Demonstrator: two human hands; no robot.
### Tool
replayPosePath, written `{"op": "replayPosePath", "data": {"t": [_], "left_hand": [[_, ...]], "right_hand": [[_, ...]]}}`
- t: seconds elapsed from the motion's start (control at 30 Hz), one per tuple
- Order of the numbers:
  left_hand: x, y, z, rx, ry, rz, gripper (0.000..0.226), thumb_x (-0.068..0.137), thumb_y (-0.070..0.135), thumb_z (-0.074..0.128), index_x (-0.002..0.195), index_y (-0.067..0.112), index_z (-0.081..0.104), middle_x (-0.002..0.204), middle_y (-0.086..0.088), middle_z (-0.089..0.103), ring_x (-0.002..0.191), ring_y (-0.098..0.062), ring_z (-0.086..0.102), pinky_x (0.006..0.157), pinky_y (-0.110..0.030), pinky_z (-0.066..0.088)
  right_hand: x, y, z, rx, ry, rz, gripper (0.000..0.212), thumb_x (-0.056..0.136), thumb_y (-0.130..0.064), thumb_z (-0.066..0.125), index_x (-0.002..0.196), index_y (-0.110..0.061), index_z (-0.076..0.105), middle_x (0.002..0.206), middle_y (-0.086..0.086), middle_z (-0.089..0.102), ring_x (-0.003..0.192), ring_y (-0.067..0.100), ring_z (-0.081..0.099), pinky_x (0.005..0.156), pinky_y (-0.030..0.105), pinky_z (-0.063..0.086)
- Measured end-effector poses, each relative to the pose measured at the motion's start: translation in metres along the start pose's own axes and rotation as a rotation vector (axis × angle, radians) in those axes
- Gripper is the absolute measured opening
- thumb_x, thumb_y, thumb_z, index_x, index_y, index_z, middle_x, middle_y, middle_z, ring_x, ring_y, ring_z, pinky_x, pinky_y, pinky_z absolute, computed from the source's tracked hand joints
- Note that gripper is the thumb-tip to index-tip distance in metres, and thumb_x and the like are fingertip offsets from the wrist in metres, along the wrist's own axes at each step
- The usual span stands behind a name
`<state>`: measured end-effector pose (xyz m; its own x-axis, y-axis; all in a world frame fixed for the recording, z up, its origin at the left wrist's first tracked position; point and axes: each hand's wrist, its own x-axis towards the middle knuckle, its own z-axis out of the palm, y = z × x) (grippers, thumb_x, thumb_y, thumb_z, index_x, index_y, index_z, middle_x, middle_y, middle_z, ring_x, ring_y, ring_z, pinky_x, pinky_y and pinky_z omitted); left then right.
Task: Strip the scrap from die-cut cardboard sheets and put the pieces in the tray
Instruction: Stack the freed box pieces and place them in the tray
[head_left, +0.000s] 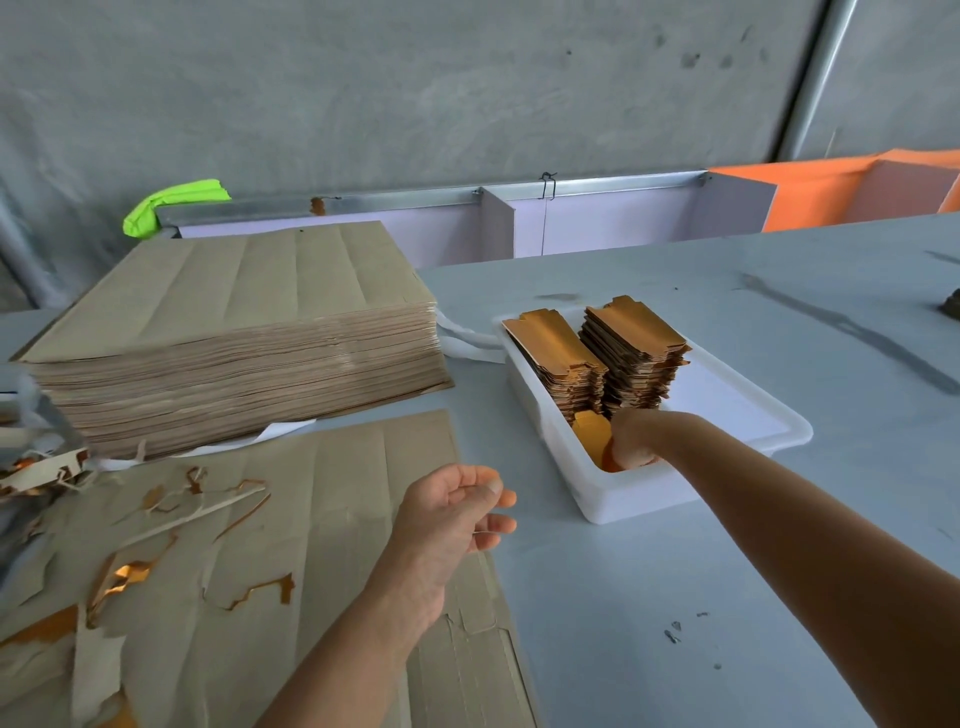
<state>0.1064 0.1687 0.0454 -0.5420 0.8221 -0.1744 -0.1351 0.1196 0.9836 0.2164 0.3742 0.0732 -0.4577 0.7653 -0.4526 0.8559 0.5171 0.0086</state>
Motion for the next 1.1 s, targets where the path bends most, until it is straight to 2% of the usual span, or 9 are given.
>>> {"op": "replayPosePath", "data": {"t": [0.1, 0.2, 0.3, 0.47, 0.7, 0.87, 0.97, 1.03, 1.1], "left_hand": [[0.000, -0.001, -0.002, 0.003, 0.003, -0.007, 0.010, 0.091, 0.015, 0.062, 0.100, 0.013, 0.064, 0.084, 0.000, 0.074, 0.069, -0.015, 0.070, 0.061, -0.023, 0.052], [-0.001, -0.001, -0.002, 0.010, -0.003, -0.009, 0.010, 0.090, 0.016, 0.062, 0.100, 0.013, 0.064, 0.085, 0.001, 0.074, 0.071, -0.015, 0.070, 0.061, -0.022, 0.051], [-0.001, -0.001, -0.003, 0.008, -0.008, -0.008, 0.010, 0.091, 0.015, 0.061, 0.100, 0.012, 0.065, 0.085, 0.000, 0.074, 0.071, -0.015, 0.070, 0.062, -0.023, 0.052], [0.000, -0.002, -0.004, 0.009, -0.005, -0.008, 0.009, 0.091, 0.014, 0.061, 0.099, 0.011, 0.065, 0.084, -0.001, 0.074, 0.069, -0.014, 0.069, 0.063, -0.024, 0.053], [0.002, -0.005, -0.005, 0.012, -0.011, -0.010, 0.010, 0.090, 0.015, 0.062, 0.099, 0.011, 0.065, 0.085, -0.001, 0.074, 0.070, -0.015, 0.070, 0.063, -0.023, 0.053], [0.004, -0.006, -0.007, 0.022, -0.009, -0.018, 0.009, 0.091, 0.015, 0.061, 0.099, 0.012, 0.065, 0.085, 0.000, 0.074, 0.071, -0.015, 0.070, 0.063, -0.023, 0.053], [0.004, -0.007, -0.006, 0.023, -0.004, -0.028, 0.009, 0.090, 0.014, 0.061, 0.099, 0.011, 0.065, 0.084, -0.001, 0.074, 0.070, -0.016, 0.070, 0.063, -0.024, 0.052], [0.004, -0.008, -0.005, 0.027, -0.003, -0.030, 0.010, 0.090, 0.014, 0.062, 0.099, 0.011, 0.065, 0.084, -0.001, 0.074, 0.071, -0.016, 0.070, 0.063, -0.024, 0.052], [0.004, -0.009, -0.004, 0.032, -0.005, -0.027, 0.010, 0.090, 0.014, 0.062, 0.099, 0.011, 0.065, 0.085, -0.001, 0.074, 0.071, -0.016, 0.070, 0.063, -0.023, 0.053]], "right_hand": [[0.001, -0.004, -0.001, 0.015, 0.028, 0.001, 0.044, 0.090, -0.006, 0.054, 0.133, -0.005, 0.046, 0.120, 0.012, 0.056, 0.104, 0.022, 0.057, 0.077, 0.025, 0.049], [-0.002, -0.009, 0.000, 0.031, 0.049, -0.035, 0.053, 0.091, -0.011, 0.056, 0.140, -0.008, 0.038, 0.133, 0.013, 0.049, 0.117, 0.026, 0.053, 0.085, 0.029, 0.049], [0.000, -0.008, 0.000, 0.115, 0.036, -0.030, 0.061, 0.089, -0.011, 0.061, 0.143, -0.010, 0.033, 0.136, 0.012, 0.046, 0.119, 0.027, 0.052, 0.089, 0.030, 0.048], [0.006, -0.004, -0.008, 0.477, -0.033, 0.115, 0.069, 0.082, -0.004, 0.070, 0.141, -0.007, 0.034, 0.135, 0.018, 0.047, 0.118, 0.033, 0.055, 0.095, 0.037, 0.050], [0.018, 0.002, -0.008, 0.591, -0.111, 0.179, 0.073, 0.086, -0.005, 0.067, 0.147, -0.007, 0.027, 0.144, 0.017, 0.037, 0.130, 0.031, 0.043, 0.106, 0.038, 0.041], [0.021, 0.003, -0.006, 0.657, -0.120, 0.194, 0.072, 0.088, -0.005, 0.063, 0.148, -0.008, 0.023, 0.147, 0.018, 0.033, 0.131, 0.032, 0.038, 0.104, 0.035, 0.041], [0.022, 0.004, -0.007, 0.774, -0.172, 0.205, 0.075, 0.086, -0.001, 0.064, 0.149, -0.008, 0.023, 0.152, 0.017, 0.028, 0.138, 0.034, 0.030, 0.112, 0.041, 0.032], [0.021, 0.006, -0.009, 0.855, -0.183, 0.238, 0.076, 0.082, 0.003, 0.067, 0.146, -0.007, 0.028, 0.146, 0.018, 0.035, 0.135, 0.036, 0.034, 0.110, 0.042, 0.034], [0.018, 0.008, -0.013, 0.904, -0.193, 0.241, 0.061, 0.081, 0.005, 0.068, 0.134, -0.005, 0.041, 0.125, 0.020, 0.052, 0.114, 0.037, 0.050, 0.093, 0.037, 0.049]]}}
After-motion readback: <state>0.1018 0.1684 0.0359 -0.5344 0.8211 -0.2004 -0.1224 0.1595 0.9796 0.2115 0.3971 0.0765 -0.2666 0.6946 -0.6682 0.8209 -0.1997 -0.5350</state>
